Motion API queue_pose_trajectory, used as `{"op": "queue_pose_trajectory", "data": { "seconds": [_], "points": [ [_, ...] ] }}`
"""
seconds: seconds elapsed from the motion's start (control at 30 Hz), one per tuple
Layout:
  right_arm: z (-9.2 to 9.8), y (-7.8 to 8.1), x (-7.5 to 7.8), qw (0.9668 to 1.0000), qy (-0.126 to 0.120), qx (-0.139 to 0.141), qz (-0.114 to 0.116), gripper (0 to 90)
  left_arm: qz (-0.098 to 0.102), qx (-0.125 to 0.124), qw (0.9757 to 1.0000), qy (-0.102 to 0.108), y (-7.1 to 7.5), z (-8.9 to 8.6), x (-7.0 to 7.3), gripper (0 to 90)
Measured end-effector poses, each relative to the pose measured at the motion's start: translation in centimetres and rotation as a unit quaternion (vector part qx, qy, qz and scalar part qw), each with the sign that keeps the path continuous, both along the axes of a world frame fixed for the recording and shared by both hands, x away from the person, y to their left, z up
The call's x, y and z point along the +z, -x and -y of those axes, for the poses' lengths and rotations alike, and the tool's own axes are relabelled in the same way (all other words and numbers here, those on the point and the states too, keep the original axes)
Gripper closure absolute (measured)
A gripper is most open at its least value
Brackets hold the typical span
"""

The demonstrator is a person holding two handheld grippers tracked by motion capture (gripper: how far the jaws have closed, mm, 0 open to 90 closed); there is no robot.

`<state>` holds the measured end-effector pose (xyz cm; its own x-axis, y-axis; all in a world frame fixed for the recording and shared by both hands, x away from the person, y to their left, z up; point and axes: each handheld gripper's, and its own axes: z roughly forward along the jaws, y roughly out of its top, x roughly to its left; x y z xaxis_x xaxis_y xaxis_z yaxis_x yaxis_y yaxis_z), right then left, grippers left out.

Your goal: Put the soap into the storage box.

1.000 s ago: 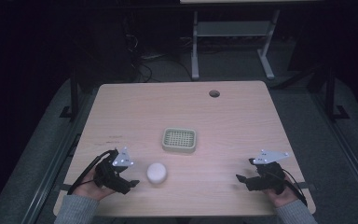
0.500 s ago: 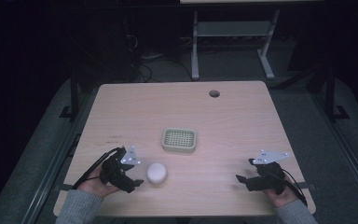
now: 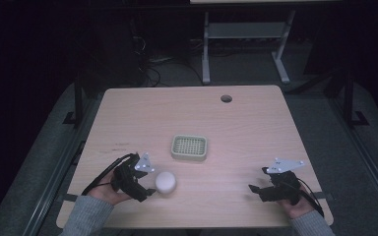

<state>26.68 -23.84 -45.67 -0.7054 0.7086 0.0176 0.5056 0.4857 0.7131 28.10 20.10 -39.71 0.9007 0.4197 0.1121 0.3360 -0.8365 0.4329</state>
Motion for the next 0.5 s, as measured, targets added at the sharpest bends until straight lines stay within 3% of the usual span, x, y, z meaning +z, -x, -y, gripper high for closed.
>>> {"op": "queue_pose_trajectory", "data": {
  "seconds": [0.5],
  "points": [
    [0.11, 0.0, 0.02, 1.0, -0.005, -0.001, -0.003, 18.7, -0.008, -0.015, 0.9997, -0.015, -0.45, 1.05, 0.02, 20.6]
  ]
}}
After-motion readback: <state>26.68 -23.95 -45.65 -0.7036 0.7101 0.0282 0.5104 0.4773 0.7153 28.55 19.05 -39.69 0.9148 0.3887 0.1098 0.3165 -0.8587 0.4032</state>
